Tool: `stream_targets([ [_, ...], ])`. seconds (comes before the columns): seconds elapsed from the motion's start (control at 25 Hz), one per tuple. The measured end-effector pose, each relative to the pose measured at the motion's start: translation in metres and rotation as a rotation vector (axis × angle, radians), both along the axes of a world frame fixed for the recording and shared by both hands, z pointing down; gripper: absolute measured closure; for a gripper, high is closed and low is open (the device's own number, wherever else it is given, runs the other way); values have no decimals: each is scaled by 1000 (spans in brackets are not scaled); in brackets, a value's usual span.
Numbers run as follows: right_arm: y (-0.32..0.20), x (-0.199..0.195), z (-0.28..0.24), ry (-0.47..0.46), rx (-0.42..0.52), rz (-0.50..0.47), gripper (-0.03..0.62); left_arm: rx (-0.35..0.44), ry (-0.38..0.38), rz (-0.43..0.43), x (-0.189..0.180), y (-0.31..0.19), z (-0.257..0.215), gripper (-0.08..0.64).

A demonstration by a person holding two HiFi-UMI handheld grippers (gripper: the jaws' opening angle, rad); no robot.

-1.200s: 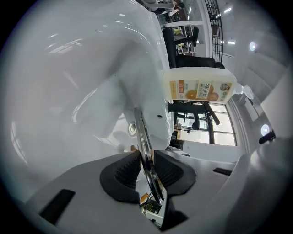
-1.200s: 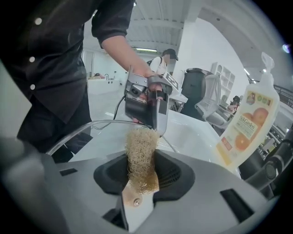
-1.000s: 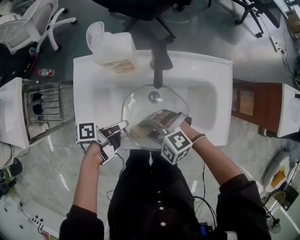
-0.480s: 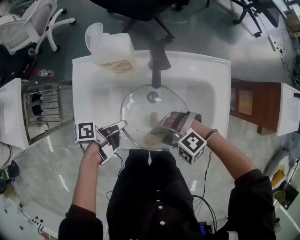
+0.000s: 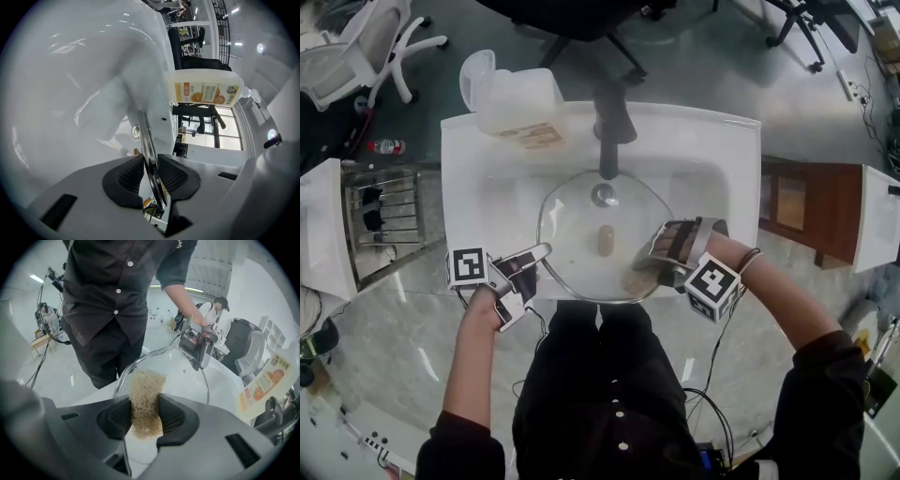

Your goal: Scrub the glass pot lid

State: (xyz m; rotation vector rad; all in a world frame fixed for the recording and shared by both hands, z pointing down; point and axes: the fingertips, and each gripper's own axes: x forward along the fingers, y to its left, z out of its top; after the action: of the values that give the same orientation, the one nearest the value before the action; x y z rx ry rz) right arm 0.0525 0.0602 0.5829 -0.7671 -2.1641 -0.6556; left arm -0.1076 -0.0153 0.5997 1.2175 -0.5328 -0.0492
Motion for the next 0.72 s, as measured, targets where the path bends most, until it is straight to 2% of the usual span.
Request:
stream_targets([
  [0.4,-13,36,13,83,102,-117,447,-3,-3,6,2,0,-1,454],
  [0.6,-15,36,13,82,103,-98,446,4,-9,12,2,-1,-1,453],
  [0.72,-20,29,10,63,94,-24,446,13,-13,21,2,-1,-2,448],
])
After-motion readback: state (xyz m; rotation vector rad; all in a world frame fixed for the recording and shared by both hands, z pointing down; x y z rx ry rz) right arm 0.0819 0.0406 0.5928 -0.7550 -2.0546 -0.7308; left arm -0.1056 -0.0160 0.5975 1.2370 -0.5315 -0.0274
